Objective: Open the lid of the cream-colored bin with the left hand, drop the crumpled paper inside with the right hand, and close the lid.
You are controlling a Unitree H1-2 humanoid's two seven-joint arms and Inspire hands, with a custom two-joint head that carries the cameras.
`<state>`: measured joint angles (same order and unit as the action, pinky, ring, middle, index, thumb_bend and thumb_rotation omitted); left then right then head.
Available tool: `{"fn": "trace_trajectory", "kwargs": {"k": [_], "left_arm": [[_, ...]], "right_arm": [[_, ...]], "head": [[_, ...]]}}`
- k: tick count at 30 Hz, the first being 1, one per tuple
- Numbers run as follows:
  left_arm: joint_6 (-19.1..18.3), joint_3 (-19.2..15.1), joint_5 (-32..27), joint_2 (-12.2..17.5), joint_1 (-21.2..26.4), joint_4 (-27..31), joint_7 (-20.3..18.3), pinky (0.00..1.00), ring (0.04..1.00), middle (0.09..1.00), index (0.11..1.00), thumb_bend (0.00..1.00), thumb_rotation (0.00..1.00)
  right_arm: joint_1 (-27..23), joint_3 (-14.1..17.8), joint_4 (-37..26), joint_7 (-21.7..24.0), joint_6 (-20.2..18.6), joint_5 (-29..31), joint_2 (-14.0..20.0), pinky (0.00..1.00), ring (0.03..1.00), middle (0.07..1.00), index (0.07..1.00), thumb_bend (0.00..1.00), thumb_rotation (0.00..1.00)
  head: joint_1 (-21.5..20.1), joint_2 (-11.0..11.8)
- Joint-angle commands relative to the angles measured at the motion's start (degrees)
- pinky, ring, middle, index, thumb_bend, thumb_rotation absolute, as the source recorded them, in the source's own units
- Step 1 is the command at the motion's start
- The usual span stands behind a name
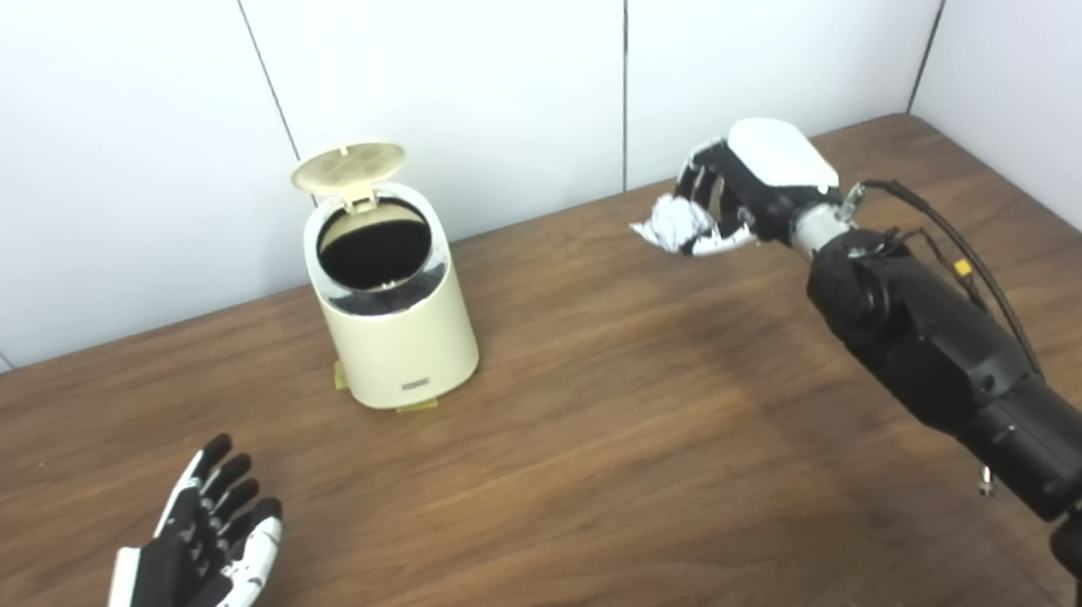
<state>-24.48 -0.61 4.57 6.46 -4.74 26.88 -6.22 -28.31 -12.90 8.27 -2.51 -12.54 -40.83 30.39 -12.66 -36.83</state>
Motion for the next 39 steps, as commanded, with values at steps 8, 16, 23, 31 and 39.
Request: {"fn": "trace_trajectory", "kwargs": {"k": [8, 16, 23, 31, 39], "left_arm": [[4.83, 0.57, 1.52, -0.24, -0.72, -1.14, 1.89, 0.82, 0.854, 0.877, 0.939, 0.34, 0.31], [5.74, 1.29, 2.85, -0.62, -1.12, -1.97, 2.89, 0.82, 0.86, 0.879, 0.94, 0.38, 0.42], [5.81, 2.06, 3.43, -0.85, -0.79, -2.8, 3.19, 0.83, 0.866, 0.88, 0.942, 0.42, 0.49], [7.77, 2.42, 2.19, -1.56, -0.66, -4.22, 4.03, 0.82, 0.855, 0.872, 0.927, 0.42, 0.49], [6.66, 2.74, 2.8, -1.72, -0.4, -3.5, 4.42, 0.83, 0.868, 0.877, 0.937, 0.42, 0.52]], "right_arm": [[0.64, 2.02, -9.48, -3.22, 3.09, -4.15, -1.01, 0.64, 0.376, 0.495, 0.514, 0.52, 0.0], [0.33, 2.22, -18.38, -0.04, 3.3, -4.67, -5.51, 0.49, 0.371, 0.496, 0.525, 0.51, 0.0], [-1.22, 2.08, -21.98, 0.52, 3.4, -3.85, -13.25, 0.31, 0.369, 0.495, 0.56, 0.49, 0.0], [-5.19, 0.85, -14.44, -3.09, 9.02, -2.91, -19.14, 0.31, 0.372, 0.498, 0.556, 0.49, 0.0], [-8.67, -0.26, -7.19, -5.33, 10.47, -3.1, -23.27, 0.29, 0.367, 0.492, 0.566, 0.49, 0.0]], "head": [[3.36, 0.34], [7.31, 0.96], [9.07, 1.26], [11.25, 1.99], [11.97, 2.29]]}}
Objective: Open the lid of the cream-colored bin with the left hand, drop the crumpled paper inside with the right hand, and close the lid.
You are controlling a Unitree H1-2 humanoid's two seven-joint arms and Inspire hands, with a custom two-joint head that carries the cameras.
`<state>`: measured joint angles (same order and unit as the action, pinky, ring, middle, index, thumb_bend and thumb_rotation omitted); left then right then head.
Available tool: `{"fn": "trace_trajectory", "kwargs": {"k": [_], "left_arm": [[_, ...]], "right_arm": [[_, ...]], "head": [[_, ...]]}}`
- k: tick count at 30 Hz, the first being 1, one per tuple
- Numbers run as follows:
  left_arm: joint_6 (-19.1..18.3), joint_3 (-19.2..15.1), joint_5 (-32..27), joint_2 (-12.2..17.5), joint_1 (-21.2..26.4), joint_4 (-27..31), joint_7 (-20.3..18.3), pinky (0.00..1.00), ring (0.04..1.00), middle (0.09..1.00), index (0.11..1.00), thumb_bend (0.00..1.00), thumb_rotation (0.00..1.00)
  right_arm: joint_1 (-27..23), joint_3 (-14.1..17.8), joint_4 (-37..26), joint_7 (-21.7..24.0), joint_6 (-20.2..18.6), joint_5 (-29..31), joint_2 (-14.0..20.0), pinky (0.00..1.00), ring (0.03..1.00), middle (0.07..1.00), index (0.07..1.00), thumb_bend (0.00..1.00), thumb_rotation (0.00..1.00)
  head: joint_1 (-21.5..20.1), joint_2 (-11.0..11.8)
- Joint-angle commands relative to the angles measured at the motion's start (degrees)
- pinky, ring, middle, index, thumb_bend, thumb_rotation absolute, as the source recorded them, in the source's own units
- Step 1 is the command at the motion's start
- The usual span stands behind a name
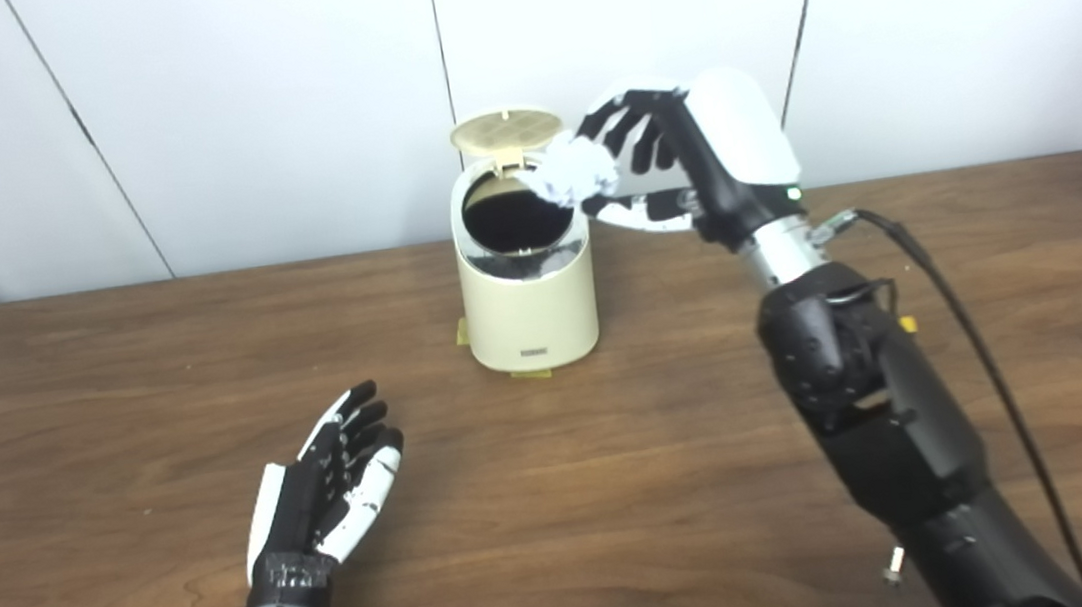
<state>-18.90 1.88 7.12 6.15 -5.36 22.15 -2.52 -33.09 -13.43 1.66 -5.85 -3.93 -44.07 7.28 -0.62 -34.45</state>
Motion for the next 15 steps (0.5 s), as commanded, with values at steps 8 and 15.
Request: {"fn": "trace_trajectory", "kwargs": {"k": [8, 15], "left_arm": [[0.65, 0.99, 0.99, -1.75, -0.2, 2.15, 1.42, 0.82, 0.856, 0.872, 0.932, 0.43, 0.52], [1.15, 1.22, 0.68, -1.98, -0.37, 2.25, 1.64, 0.81, 0.855, 0.873, 0.939, 0.43, 0.51]], "right_arm": [[-6.65, -1.08, 7.9, -5.39, 4.17, 0.22, -2.49, 0.28, 0.374, 0.494, 0.568, 0.48, 0.0], [-8.01, -2.19, 13.87, -8.7, 5.23, -0.01, -3.53, 0.28, 0.379, 0.498, 0.566, 0.49, 0.0]], "head": [[0.28, -0.21], [0.41, -0.28]]}}
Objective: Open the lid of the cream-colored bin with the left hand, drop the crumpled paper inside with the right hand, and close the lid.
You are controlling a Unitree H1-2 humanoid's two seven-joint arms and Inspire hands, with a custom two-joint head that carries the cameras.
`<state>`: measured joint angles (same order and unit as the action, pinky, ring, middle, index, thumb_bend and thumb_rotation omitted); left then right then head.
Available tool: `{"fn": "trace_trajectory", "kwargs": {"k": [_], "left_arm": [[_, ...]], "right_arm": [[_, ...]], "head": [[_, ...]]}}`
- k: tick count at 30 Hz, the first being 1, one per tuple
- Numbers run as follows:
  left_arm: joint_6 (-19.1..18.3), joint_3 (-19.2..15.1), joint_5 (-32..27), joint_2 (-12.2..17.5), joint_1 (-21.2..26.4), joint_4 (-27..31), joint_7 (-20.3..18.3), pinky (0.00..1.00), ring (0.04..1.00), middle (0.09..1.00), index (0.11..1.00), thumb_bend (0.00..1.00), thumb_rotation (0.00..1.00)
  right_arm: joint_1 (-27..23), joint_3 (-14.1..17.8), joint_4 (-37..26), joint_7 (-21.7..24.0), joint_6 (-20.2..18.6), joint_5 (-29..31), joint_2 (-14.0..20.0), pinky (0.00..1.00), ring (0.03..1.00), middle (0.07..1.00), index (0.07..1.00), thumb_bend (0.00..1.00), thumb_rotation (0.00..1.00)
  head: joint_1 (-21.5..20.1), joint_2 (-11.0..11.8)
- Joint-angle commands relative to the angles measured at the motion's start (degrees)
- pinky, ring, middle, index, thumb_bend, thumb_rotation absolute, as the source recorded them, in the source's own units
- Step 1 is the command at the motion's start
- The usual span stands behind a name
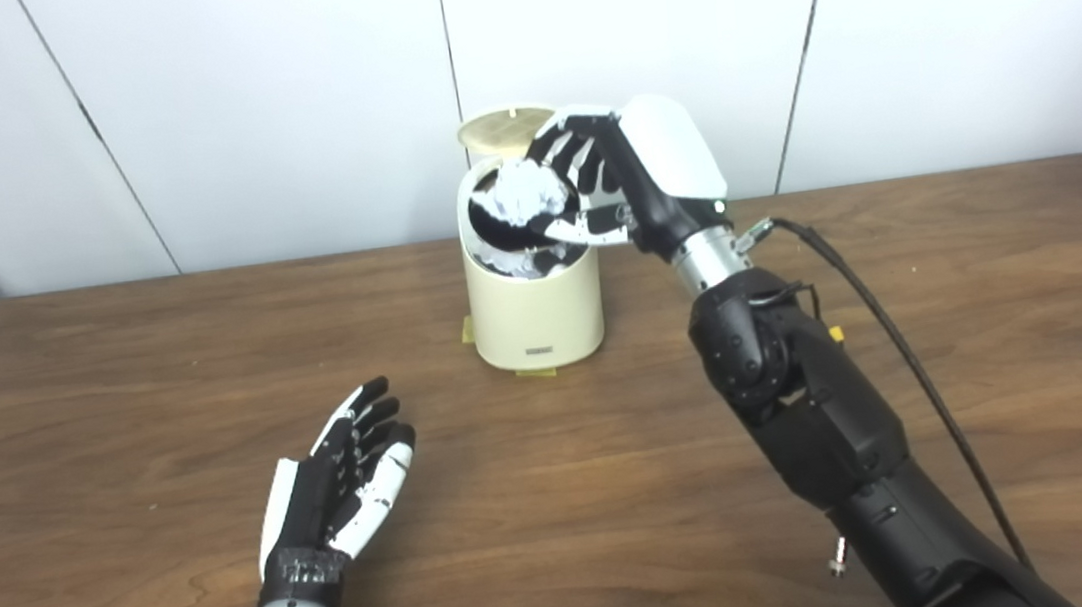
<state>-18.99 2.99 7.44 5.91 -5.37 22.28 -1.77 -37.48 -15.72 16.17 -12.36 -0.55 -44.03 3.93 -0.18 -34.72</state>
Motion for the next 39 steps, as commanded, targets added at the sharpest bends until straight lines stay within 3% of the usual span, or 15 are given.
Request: {"fn": "trace_trajectory", "kwargs": {"k": [1, 13, 17, 20, 21, 22, 25, 29, 34, 39], "left_arm": [[1.14, 0.18, 0.43, -1.75, -0.46, 2.22, 0.92, 0.81, 0.856, 0.873, 0.939, 0.43, 0.52], [1.36, 0.35, -0.03, -1.98, -1.05, 2.44, 1.7, 0.81, 0.859, 0.88, 0.941, 0.45, 0.52], [0.79, 0.4, 0.01, -1.91, -1.19, 2.79, 1.85, 0.82, 0.862, 0.879, 0.939, 0.44, 0.52], [1.2, 0.16, -0.45, -1.9, -1.19, 2.56, 1.88, 0.83, 0.867, 0.881, 0.946, 0.43, 0.51], [1.17, 0.11, -0.64, -1.93, -1.16, 2.57, 1.86, 0.84, 0.873, 0.884, 0.954, 0.43, 0.51], [1.13, 0.09, -0.76, -1.94, -1.15, 2.58, 1.85, 0.85, 0.88, 0.889, 0.965, 0.43, 0.52], [0.73, 0.29, -0.5, -1.81, -1.15, 2.8, 1.79, 0.86, 0.891, 0.899, 0.983, 0.44, 0.54], [0.95, 0.52, 0.11, -1.59, -1.11, 2.68, 1.85, 0.85, 0.887, 0.893, 0.984, 0.44, 0.55], [0.95, 0.87, -0.01, -1.2, -1.03, 2.77, 1.32, 0.87, 0.889, 0.9, 0.986, 0.44, 0.56], [0.6, 1.33, 0.66, -1.15, -1.15, 3.03, 1.45, 0.87, 0.886, 0.896, 0.978, 0.45, 0.55]], "right_arm": [[-3.81, 0.1, 0.48, -2.72, 2.05, 0.05, -0.15, 0.28, 0.381, 0.5, 0.565, 0.49, 0.0], [-5.32, 0.02, 8.51, -7.66, 3.41, 0.75, 0.35, 0.29, 0.38, 0.5, 0.56, 0.49, 0.0], [-4.99, -0.39, 6.89, -6.6, 0.37, -0.5, 0.4, 0.32, 0.388, 0.506, 0.569, 0.49, 0.0], [-4.97, -1.34, 5.34, -3.93, -2.34, -1.47, 0.92, 0.32, 0.444, 0.488, 0.518, 0.52, 0.0], [-4.9, -1.73, 4.75, -3.06, -2.97, -1.82, 1.2, 0.33, 0.462, 0.58, 0.602, 0.71, 0.05], [-4.84, -2.06, 4.31, -2.47, -3.48, -2.07, 1.43, 0.35, 0.504, 0.666, 0.669, 0.83, 0.1], [-4.47, -2.63, 2.99, -0.68, -4.64, -2.19, 1.74, 0.45, 0.622, 0.759, 0.731, 0.94, 0.18], [-4.37, -3.13, 2.56, -0.08, -5.11, -2.62, 1.81, 0.5, 0.665, 0.772, 0.756, 0.99, 0.21], [-4.27, -3.29, 2.04, 0.05, -5.24, -2.63, 1.9, 0.66, 0.767, 0.777, 0.778, 0.99, 0.24], [-4.14, -3.28, 1.79, -0.06, -4.88, -2.55, 2.26, 0.68, 0.759, 0.767, 0.778, 0.98, 0.23]], "head": [[0.03, -0.07], [0.26, -0.38], [-0.15, -0.54], [-0.15, -0.54], [-0.03, -0.59], [-0.03, -0.59], [-0.03, -0.59], [-0.03, -0.59], [-0.17, -0.64], [-0.21, -0.84]]}}
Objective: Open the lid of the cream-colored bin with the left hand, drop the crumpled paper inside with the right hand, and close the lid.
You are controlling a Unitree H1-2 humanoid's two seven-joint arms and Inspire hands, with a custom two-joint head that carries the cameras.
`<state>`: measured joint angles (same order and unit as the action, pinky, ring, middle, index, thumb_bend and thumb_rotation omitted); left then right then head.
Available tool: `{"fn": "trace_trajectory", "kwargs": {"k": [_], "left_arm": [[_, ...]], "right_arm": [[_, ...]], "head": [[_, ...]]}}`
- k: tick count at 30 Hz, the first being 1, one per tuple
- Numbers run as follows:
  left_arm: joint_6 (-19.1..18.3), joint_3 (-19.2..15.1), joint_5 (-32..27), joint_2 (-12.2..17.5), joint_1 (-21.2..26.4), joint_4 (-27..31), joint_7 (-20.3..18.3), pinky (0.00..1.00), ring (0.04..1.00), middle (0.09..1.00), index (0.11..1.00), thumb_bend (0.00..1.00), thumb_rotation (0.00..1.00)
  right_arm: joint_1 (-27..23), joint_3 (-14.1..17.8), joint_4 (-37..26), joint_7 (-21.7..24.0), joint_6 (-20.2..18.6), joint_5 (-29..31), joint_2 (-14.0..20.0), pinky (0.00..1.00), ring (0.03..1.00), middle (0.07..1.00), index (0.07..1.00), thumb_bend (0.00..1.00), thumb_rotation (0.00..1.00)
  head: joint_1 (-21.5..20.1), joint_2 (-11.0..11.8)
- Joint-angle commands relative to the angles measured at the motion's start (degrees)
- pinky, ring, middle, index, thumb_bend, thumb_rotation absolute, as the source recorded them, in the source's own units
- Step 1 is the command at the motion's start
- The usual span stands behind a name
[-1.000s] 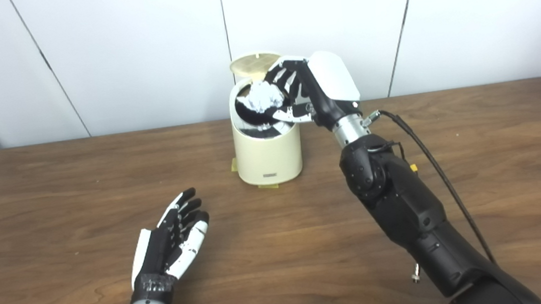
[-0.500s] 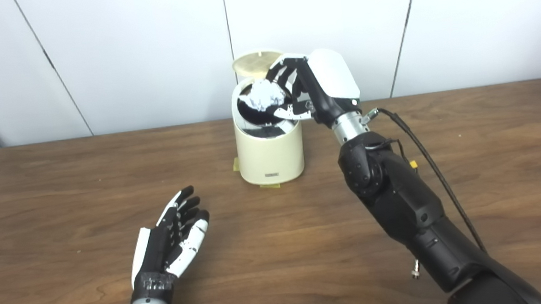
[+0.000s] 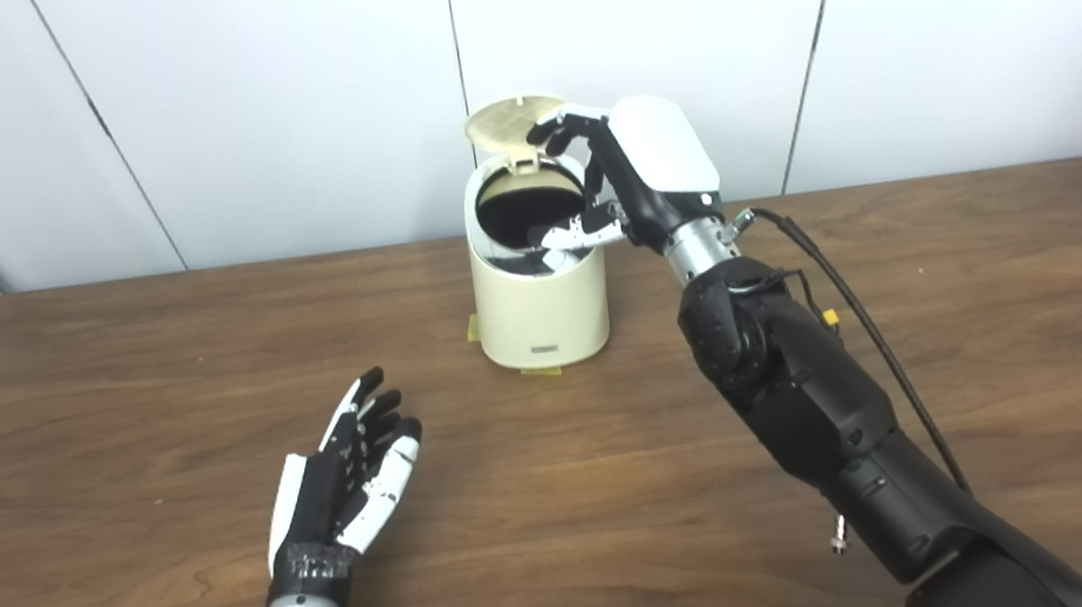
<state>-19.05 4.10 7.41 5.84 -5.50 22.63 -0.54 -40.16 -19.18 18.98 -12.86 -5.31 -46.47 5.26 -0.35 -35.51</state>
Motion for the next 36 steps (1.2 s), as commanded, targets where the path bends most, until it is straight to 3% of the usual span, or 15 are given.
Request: {"fn": "trace_trajectory", "kwargs": {"k": [1, 5, 6, 7, 8, 10, 15, 23, 31, 33, 36], "left_arm": [[0.6, 0.23, 0.7, -1.06, -1.03, 2.69, 0.22, 0.87, 0.886, 0.896, 0.977, 0.45, 0.55], [0.15, 0.14, 0.56, -1.21, -1.05, 2.75, 0.33, 0.88, 0.889, 0.898, 0.975, 0.45, 0.55], [0.14, 0.09, 0.49, -1.24, -1.03, 2.7, 0.36, 0.88, 0.887, 0.895, 0.973, 0.45, 0.55], [0.14, 0.07, 0.45, -1.25, -1.01, 2.67, 0.37, 0.88, 0.887, 0.895, 0.973, 0.45, 0.54], [0.17, 0.13, 0.55, -1.27, -1.02, 2.66, 0.41, 0.88, 0.886, 0.894, 0.973, 0.45, 0.54], [0.5, 0.25, 0.73, -1.2, -1.0, 2.53, 0.43, 0.88, 0.886, 0.893, 0.973, 0.46, 0.55], [0.96, 0.34, 0.72, -1.29, -0.87, 2.03, 0.52, 0.87, 0.884, 0.898, 0.978, 0.44, 0.54], [0.94, -0.32, -0.48, -1.71, 0.06, 0.7, 0.73, 0.86, 0.883, 0.891, 0.97, 0.44, 0.51], [3.05, -4.25, -7.05, -3.82, 5.97, -3.34, 1.57, 0.85, 0.877, 0.896, 0.954, 0.41, 0.44], [2.16, -6.01, -9.55, -4.83, 8.66, -4.2, 1.59, 0.87, 0.884, 0.897, 0.944, 0.41, 0.41], [-0.14, -8.03, -11.41, -5.38, 12.79, -5.19, 1.7, 0.87, 0.879, 0.888, 0.928, 0.43, 0.46]], "right_arm": [[-1.41, 0.16, -1.09, 0.45, -0.1, -0.1, 0.97, 0.68, 0.756, 0.764, 0.777, 0.97, 0.23], [-0.95, 1.42, -0.79, -1.68, 2.17, 2.17, 0.4, 0.61, 0.683, 0.71, 0.734, 0.94, 0.16], [-0.78, 2.07, -0.56, -3.11, 3.86, 3.31, 0.08, 0.53, 0.589, 0.601, 0.666, 0.76, 0.08], [-0.67, 2.48, -0.39, -4.08, 5.07, 4.1, -0.12, 0.46, 0.495, 0.544, 0.606, 0.64, 0.04], [-0.52, 2.78, -0.34, -4.99, 6.11, 4.55, -0.22, 0.41, 0.436, 0.509, 0.569, 0.57, 0.02], [-0.11, 3.09, -0.94, -5.76, 7.34, 5.24, -0.23, 0.38, 0.4, 0.494, 0.538, 0.51, 0.0], [0.89, 4.28, -3.31, -5.96, 8.64, 7.51, -0.57, 0.34, 0.388, 0.514, 0.502, 0.5, 0.0], [2.3, 5.56, -12.98, -1.81, 5.87, 8.11, 0.16, 0.33, 0.387, 0.517, 0.499, 0.5, 0.0], [5.71, 10.59, -20.3, 0.41, 4.72, 10.31, 2.06, 0.31, 0.391, 0.51, 0.518, 0.49, 0.0], [7.93, 13.05, -22.18, 1.9, 2.35, 13.66, 1.64, 0.31, 0.391, 0.506, 0.52, 0.49, 0.0], [11.22, 17.27, -25.31, 5.49, -3.46, 21.11, 0.25, 0.33, 0.402, 0.491, 0.507, 0.5, 0.0]], "head": [[-0.1, -0.03], [-0.16, -0.04], [-0.16, -0.04], [-0.16, -0.04], [-0.03, -0.14], [-0.08, -0.15], [-0.23, 0.13], [-1.33, 0.44], [-1.21, 0.74], [-1.07, 0.78], [-1.25, 0.74]]}}
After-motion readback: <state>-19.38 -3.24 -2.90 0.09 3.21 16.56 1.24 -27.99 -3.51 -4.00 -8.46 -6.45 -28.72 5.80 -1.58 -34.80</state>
